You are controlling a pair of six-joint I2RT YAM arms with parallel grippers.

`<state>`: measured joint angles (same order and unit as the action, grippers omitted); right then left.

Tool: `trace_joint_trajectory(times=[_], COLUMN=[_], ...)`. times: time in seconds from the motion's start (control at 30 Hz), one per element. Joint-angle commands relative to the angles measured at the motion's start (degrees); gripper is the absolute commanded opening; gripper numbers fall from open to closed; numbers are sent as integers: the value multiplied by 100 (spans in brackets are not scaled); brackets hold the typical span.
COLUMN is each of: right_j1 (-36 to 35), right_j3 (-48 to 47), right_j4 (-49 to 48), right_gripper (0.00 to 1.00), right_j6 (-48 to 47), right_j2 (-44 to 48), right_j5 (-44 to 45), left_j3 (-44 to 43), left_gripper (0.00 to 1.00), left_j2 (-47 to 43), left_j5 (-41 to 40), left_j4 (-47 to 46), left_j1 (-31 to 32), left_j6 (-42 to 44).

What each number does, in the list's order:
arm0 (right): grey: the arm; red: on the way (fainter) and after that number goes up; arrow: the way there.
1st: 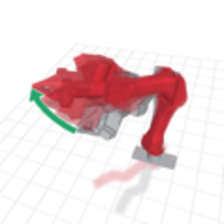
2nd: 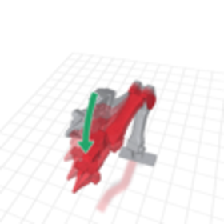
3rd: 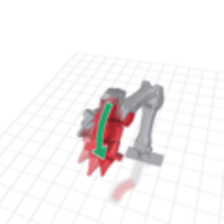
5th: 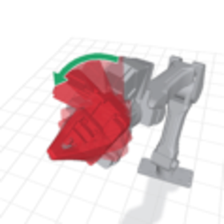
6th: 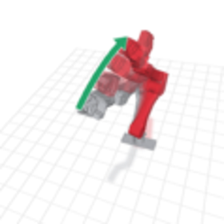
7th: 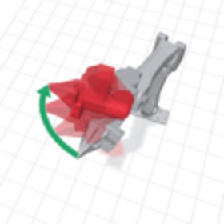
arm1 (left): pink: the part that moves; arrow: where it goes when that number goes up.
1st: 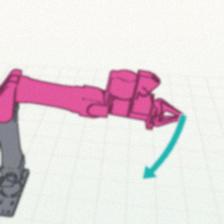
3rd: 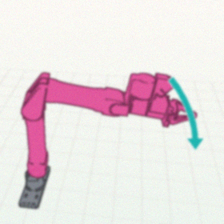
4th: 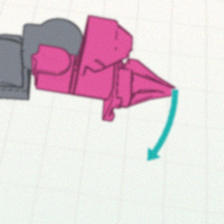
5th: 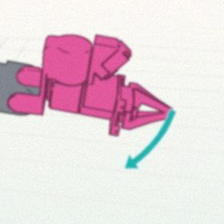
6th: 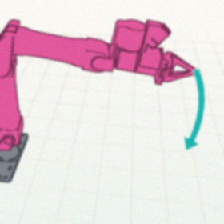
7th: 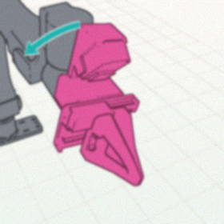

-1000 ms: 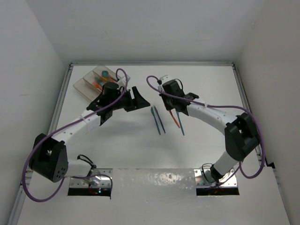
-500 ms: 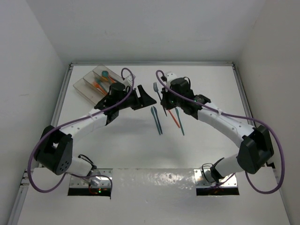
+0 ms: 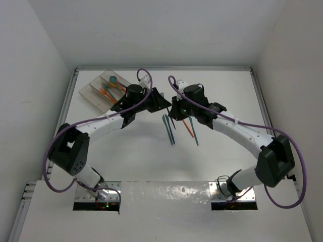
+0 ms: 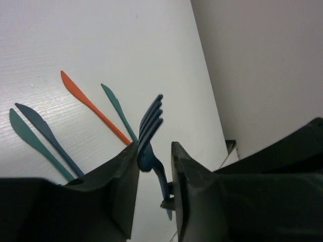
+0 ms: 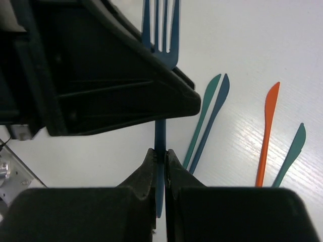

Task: Sort the eating utensils into containers

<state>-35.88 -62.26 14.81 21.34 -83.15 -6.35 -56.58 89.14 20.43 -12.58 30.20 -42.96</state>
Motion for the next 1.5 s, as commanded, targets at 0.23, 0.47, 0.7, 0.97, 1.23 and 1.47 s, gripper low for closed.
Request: trace_joint_trajectory(times=[0.23, 0.47, 0.7, 0.97, 1.23, 1.47], right_j1=[-42, -24, -24, -24, -24, -16], right_j3=[-120, 3, 319, 522, 715, 829], right_j4=[-338, -48, 22, 163, 330, 444], right_gripper=[40, 60, 61, 61, 61, 61], right_j6=[81, -157, -104, -78, -43, -69], right_j2=[-96, 80, 185, 317, 528, 678], right_j5=[238, 942, 934, 925, 1083, 1197], left_j3=[-766, -1197, -1821, -2612, -3026, -2596], left_gripper=[0, 0, 0, 0, 25, 55], left_j2=[323, 490, 999, 2124, 2863, 2179], left_j5=[-373, -214, -363, -425, -373, -311], left_j4=[176, 843, 1416, 1363, 1504, 1504], left_j1=[-276, -2183, -3668, -4188, -4206, -4180], left_j6=[340, 446, 596, 517, 534, 596])
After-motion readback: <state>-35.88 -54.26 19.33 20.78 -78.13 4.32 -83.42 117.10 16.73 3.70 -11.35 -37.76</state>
